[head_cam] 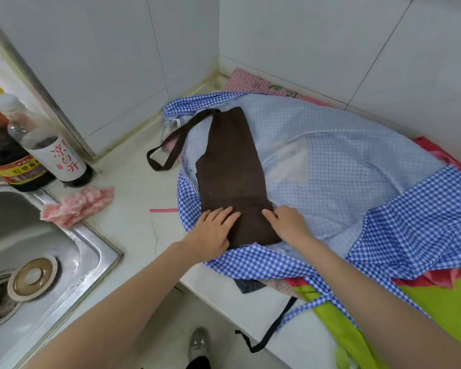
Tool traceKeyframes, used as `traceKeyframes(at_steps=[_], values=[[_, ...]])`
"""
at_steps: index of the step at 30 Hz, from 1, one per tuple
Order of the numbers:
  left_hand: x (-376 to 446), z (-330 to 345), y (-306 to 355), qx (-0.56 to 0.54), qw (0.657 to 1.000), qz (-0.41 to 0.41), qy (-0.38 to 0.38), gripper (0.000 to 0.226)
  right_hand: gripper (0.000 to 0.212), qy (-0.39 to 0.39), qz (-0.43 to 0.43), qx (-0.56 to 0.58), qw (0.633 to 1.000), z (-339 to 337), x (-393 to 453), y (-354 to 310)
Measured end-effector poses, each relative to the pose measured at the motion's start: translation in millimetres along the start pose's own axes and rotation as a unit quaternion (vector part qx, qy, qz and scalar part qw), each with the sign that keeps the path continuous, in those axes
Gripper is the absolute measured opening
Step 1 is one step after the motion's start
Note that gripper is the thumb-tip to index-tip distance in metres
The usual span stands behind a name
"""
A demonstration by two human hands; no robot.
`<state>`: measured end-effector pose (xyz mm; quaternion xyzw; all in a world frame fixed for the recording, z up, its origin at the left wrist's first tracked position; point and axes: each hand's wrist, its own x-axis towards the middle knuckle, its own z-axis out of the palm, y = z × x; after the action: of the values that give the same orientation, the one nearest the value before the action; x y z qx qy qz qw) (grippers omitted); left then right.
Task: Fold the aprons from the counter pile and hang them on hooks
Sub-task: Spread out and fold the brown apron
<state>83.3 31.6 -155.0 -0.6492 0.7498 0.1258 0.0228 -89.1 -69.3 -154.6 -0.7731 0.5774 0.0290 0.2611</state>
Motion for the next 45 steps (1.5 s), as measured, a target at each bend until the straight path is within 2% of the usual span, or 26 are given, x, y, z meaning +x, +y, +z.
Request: traceKeyframes(at_steps=[1, 3, 5, 6, 7, 8, 10, 12, 14, 15, 17, 19, 22, 24, 25, 27, 28, 30, 31, 33, 35, 36, 38, 40, 42, 45], values=[[0, 1, -5, 0.007, 0.999, 0.004, -0.054, 0.065, 0.048, 0.004, -0.002, -0.002, 1.0, -1, -2, -3], [-3, 1, -16, 0.011, 0.995, 0.005, -0.096, 0.066, 0.044, 0.027, -0.005, -0.012, 1.0, -1, -7, -8], [-9, 2, -24, 0.016, 0.992, 0.012, -0.126, 0.073, 0.022, 0.081, -0.046, -0.048, 0.995, 1, -13, -10], [-11, 2, -27, 0.019, 0.991, 0.015, -0.13, 0.077, 0.023, 0.114, -0.094, -0.078, 0.986, 3, -18, -10], [-14, 2, -29, 0.02, 0.991, 0.017, -0.129, 0.079, 0.042, 0.117, -0.153, -0.126, 0.973, 8, -21, -8], [-16, 3, -30, 0.02, 0.992, 0.02, -0.126, 0.079, 0.061, 0.107, -0.206, -0.15, 0.961, 11, -22, -4], [-18, 5, -33, 0.015, 0.992, 0.03, -0.119, 0.084, 0.084, 0.068, -0.286, -0.251, 0.922, 13, -21, 6], [-21, 8, -37, 0.015, 0.993, 0.037, -0.112, 0.09, 0.088, -0.002, -0.322, -0.296, 0.899, 9, -20, 13], [-23, 7, -40, -0.01, 0.995, 0.029, -0.099, 0.089, 0.085, -0.115, -0.294, -0.318, 0.894, 0, -19, 16], [-23, 6, -41, -0.031, 0.995, 0.022, -0.091, 0.087, 0.087, -0.136, -0.285, -0.311, 0.896, -3, -17, 17], [-24, 1, -42, -0.089, 0.993, 0.002, -0.081, 0.077, 0.091, -0.176, -0.289, -0.259, 0.905, -7, -13, 13], [-22, -6, -47, -0.187, 0.98, -0.043, -0.057, 0.056, 0.085, -0.206, -0.249, -0.13, 0.937, -16, -7, 7], [-12, -19, -55, -0.332, 0.93, -0.157, -0.017, 0.035, 0.046, -0.118, -0.15, 0.112, 0.975, -30, 7, -5], [-5, -22, -62, -0.387, 0.896, -0.217, -0.01, 0.037, 0.036, -0.107, -0.064, 0.275, 0.953, -31, 16, -14], [-2, -22, -65, -0.406, 0.882, -0.237, -0.006, 0.038, 0.034, -0.108, -0.029, 0.311, 0.944, -27, 19, -18], [3, -20, -70, -0.412, 0.872, -0.264, 0.007, 0.037, 0.033, -0.088, 0.01, 0.278, 0.957, -18, 25, -28], [5, -19, -73, -0.394, 0.878, -0.272, 0.02, 0.035, 0.033, -0.073, 0.019, 0.25, 0.965, -12, 29, -33], [5, -21, -73, -0.296, 0.913, -0.27, 0.07, 0.035, 0.032, -0.05, 0.014, 0.179, 0.983, -5, 34, -39], [4, -23, -71, -0.213, 0.94, -0.242, 0.11, 0.041, 0.032, -0.042, 0.003, 0.135, 0.99, -3, 37, -41], [5, -25, -71, -0.056, 0.981, -0.121, 0.145, 0.059, 0.033, -0.029, -0.012, 0.064, 0.997, -1, 40, -46], [11, -22, -72, 0.038, 0.997, -0.001, 0.073, 0.076, 0.035, -0.024, -0.014, 0.014, 1.0, 2, 41, -51], [15, -19, -73, 0.062, 0.998, 0.02, 0.022, 0.081, 0.035, -0.022, -0.011, -0.007, 1.0, 4, 42, -53], [23, -14, -80, 0.051, 0.997, 0.003, -0.052, 0.086, 0.033, 0.001, -0.01, -0.029, 1.0, 7, 40, -57], [28, -12, -87, -0.007, 0.996, -0.016, -0.087, 0.087, 0.034, 0.055, -0.022, 0.008, 0.998, 11, 39, -54], [28, -12, -91, -0.045, 0.994, -0.014, -0.098, 0.087, 0.042, 0.115, -0.105, 0.028, 0.987, 13, 29, -50], [27, -13, -97, -0.084, 0.993, -0.003, -0.079, 0.08, 0.066, 0.142, -0.287, -0.116, 0.94, 17, 24, -28]])
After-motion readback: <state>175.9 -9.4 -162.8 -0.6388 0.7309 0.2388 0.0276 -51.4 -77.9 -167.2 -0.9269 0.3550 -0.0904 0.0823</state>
